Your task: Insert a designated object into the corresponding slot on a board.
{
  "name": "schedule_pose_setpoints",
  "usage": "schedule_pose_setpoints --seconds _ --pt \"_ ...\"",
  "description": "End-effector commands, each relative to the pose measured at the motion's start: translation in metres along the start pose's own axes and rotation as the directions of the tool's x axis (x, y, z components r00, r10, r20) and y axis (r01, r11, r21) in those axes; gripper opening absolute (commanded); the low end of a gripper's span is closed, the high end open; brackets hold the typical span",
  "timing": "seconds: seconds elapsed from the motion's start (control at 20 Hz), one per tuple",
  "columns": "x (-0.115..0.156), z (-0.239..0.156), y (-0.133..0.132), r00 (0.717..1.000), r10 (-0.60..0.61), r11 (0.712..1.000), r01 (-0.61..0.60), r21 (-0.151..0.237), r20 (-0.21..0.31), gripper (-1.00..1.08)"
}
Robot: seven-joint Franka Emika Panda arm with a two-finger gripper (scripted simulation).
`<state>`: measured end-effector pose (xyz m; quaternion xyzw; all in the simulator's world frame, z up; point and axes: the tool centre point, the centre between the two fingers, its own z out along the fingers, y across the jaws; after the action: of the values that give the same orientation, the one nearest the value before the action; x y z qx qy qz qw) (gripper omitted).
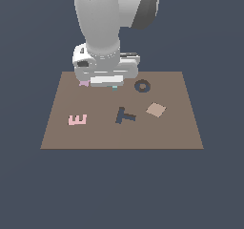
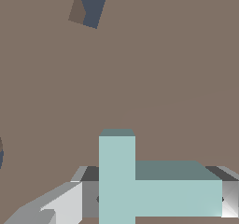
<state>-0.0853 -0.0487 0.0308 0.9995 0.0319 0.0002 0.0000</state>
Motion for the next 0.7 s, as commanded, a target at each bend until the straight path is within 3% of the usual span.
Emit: schedule_pose_setpoints --seconds 0.0,0.4,0.65 --pt "0.0 0.0 0.001 1.0 -0.011 1.0 0.011 0.0 0.0 -1.0" --pt "0.004 -0.001 0.007 0.994 -0.11 0.994 0.11 0.0 0.0 -1.0" --pt "0.009 -0.001 0.014 0.976 -0.217 0.976 0.217 0.0 0.0 -1.0"
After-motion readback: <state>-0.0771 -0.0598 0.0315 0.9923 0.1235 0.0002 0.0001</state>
